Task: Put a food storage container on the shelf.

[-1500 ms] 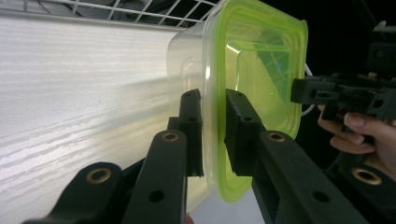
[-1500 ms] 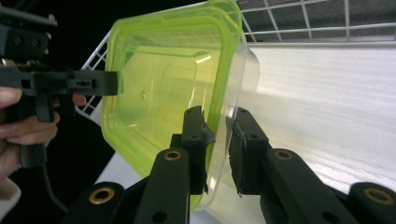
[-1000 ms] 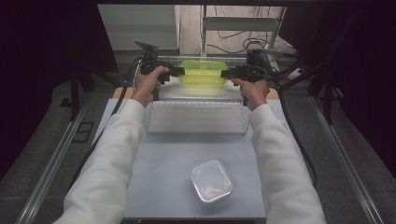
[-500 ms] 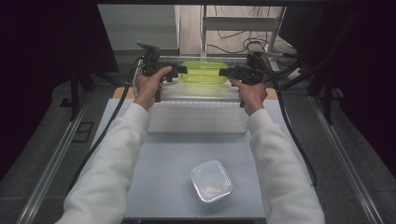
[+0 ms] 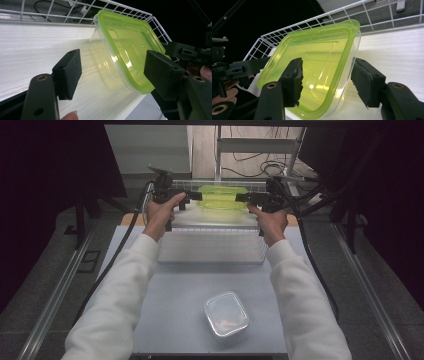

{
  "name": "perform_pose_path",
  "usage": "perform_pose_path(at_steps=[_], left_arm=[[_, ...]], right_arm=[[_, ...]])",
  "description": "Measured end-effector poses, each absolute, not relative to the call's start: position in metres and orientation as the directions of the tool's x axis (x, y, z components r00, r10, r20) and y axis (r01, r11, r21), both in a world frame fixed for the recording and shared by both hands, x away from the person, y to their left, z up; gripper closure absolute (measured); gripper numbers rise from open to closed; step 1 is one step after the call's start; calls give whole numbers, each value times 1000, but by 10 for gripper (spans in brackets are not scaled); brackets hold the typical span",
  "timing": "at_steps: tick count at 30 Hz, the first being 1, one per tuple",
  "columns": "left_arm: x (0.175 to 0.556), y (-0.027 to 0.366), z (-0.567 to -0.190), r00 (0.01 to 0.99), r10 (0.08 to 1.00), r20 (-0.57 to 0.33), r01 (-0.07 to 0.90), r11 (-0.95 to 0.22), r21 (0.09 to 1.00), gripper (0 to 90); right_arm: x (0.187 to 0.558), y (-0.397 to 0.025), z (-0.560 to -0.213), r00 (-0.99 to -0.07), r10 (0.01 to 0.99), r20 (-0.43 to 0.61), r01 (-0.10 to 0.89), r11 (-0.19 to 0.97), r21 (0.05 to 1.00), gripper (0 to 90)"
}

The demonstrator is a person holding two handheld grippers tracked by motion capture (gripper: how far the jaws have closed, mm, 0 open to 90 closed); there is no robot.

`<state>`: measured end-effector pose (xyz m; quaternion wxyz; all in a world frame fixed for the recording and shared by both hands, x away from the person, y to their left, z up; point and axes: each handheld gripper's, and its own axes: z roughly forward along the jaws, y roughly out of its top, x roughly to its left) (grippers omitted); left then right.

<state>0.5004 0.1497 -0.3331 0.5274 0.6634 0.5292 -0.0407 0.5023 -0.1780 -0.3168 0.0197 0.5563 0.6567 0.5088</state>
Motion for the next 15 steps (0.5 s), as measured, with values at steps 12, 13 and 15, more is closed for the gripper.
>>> perform_pose_path(at_steps=[12, 13, 15], left_arm=[[494, 149, -329, 463, 664, -587, 721, 103, 685, 300], [493, 149, -328, 465, 664, -585, 720, 101, 687, 299], [490, 148, -326, 476, 665, -575, 714, 90, 695, 296]], right_arm=[[500, -183, -313, -386, 791, 475, 673, -111, 732, 366], [500, -183, -312, -387, 794, 468, 669, -108, 736, 359], [497, -184, -310, -390, 804, 449, 657, -98, 747, 352]])
